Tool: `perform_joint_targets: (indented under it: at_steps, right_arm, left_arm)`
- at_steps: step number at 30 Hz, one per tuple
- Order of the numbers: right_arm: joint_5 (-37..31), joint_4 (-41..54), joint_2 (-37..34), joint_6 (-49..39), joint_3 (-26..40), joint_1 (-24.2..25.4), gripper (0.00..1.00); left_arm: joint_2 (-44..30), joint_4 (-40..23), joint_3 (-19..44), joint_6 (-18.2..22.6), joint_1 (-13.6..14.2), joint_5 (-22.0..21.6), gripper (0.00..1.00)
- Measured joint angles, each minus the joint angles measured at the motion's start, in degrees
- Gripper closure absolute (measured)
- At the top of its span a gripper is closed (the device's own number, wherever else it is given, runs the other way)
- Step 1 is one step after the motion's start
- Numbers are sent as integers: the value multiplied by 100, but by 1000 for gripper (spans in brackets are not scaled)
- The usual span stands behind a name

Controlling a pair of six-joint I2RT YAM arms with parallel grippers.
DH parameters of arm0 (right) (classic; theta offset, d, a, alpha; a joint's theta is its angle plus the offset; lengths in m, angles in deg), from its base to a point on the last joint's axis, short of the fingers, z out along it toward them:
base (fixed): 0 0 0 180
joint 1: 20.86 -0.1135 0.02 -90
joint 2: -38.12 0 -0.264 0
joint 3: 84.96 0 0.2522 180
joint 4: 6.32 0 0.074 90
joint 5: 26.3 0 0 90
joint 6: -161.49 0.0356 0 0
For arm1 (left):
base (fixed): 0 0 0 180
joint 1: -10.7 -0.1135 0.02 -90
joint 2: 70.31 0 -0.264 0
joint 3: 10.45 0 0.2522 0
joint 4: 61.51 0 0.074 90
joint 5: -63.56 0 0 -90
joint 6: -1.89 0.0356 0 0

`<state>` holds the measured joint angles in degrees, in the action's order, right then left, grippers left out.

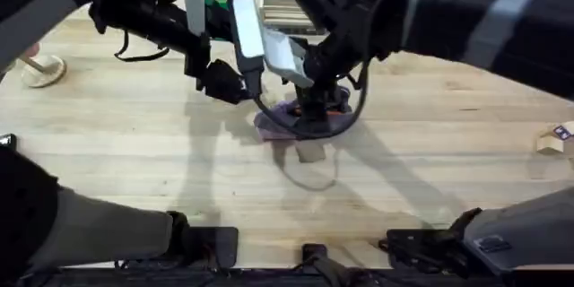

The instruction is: Unzip the bag, pick up the pens from the table one at a time and place them inside, then zip the bag closed.

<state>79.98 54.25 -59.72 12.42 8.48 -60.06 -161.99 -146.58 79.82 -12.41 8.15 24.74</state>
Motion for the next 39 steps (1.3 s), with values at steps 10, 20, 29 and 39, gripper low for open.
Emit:
perform_joint_targets:
  at_steps: [10, 20, 29, 39]
  right_arm:
    - [81, 6, 937, 220, 4, -6, 4]
    - [133, -11, 1211, 2183, 11, -6, 4]
    - [181, -13, 1211, 4652, 11, 190, 4]
    - [227, -70, 1204, 7119, 11, 289, 4]
  left_arm:
    - [0, -199, 0, 0, -2, -211, 7]
    - [2, -1227, 0, 1201, -613, -301, 7]
    - [2, -1678, 0, 2717, -1219, -329, 7]
    - [0, -1570, 0, 3634, -1224, -964, 7]
